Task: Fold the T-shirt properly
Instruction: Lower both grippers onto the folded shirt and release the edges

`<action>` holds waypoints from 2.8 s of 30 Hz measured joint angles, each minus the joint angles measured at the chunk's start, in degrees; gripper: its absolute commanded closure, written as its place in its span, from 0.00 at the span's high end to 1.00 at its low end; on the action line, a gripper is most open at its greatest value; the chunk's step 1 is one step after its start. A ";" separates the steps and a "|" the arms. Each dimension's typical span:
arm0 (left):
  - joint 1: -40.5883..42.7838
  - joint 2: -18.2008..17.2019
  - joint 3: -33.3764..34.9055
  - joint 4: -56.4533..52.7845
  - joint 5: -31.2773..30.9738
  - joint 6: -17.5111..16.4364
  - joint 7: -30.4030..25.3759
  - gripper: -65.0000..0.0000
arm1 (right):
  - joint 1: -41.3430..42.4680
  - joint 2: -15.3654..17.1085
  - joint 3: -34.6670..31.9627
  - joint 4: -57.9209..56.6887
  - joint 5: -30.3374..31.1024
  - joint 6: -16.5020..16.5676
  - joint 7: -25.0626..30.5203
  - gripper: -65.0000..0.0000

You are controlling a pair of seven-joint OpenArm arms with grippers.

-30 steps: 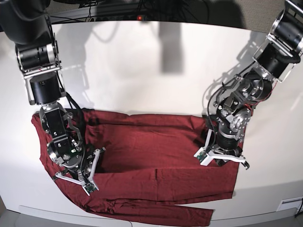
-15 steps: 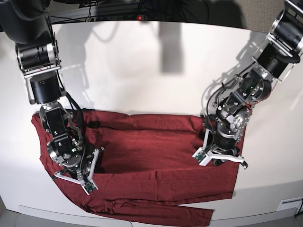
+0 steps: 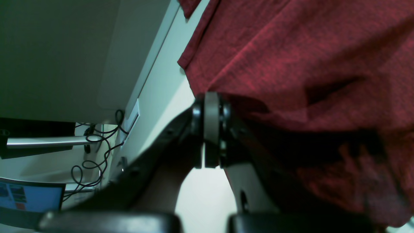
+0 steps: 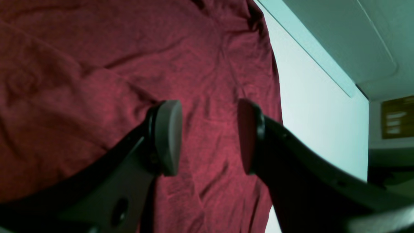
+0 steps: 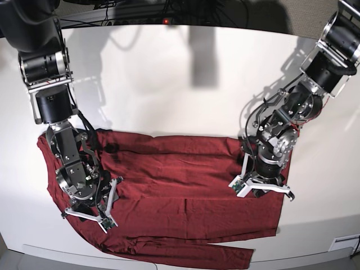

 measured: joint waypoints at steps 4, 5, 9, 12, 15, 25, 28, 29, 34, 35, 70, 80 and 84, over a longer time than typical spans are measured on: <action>-0.33 0.09 0.00 -1.62 0.09 -0.02 -3.19 0.00 | 0.02 -0.02 0.00 0.00 0.00 0.00 -0.17 0.43; -0.70 0.28 0.00 -3.08 0.11 -0.02 -3.93 0.00 | 0.02 -0.04 0.00 0.00 -0.02 0.00 -0.24 0.43; -1.92 0.20 0.00 -9.16 -0.07 -0.24 -6.93 0.00 | 0.00 0.00 0.00 0.00 0.02 0.00 -2.73 0.43; -2.01 -0.02 0.00 -10.69 -0.07 -0.24 -9.16 0.00 | 0.02 -0.04 0.00 0.00 0.17 0.00 -2.67 0.43; -2.05 0.31 0.00 -10.71 -0.02 -0.22 -9.90 0.00 | 0.00 -0.02 0.00 0.00 1.57 -0.02 -2.71 0.43; -2.03 3.76 0.00 -10.73 0.11 -0.22 -12.24 0.00 | 0.00 -0.04 0.00 0.00 3.23 -0.02 -2.91 0.43; -2.14 3.74 0.00 -10.73 0.13 -0.22 -12.20 0.00 | -0.52 -0.02 0.00 0.00 3.26 -0.07 -3.28 0.43; -2.19 3.58 0.00 -10.73 0.11 -0.22 -12.02 0.00 | -0.83 -0.04 0.00 0.00 3.23 -0.11 -3.28 0.43; -3.21 3.72 0.00 -11.56 0.11 -0.22 -12.09 0.00 | -1.27 -0.04 0.00 0.00 3.72 -0.11 -3.28 0.43; -3.65 3.80 0.00 -11.98 0.11 -0.24 -12.09 0.00 | -1.27 -0.02 0.00 0.00 5.11 -0.42 -3.30 0.43; -12.94 3.91 -0.02 -30.56 -11.26 5.25 -17.09 0.35 | -3.80 0.00 0.00 -0.02 9.90 -0.39 -9.05 0.43; -7.02 3.74 -2.45 -6.23 -16.00 17.14 -4.83 0.35 | -4.09 -1.38 5.57 0.37 19.39 -0.44 -2.45 0.43; -0.81 4.22 -8.85 2.10 -18.58 16.48 -3.54 0.35 | -8.35 -2.49 15.06 4.59 18.99 0.50 -2.16 0.43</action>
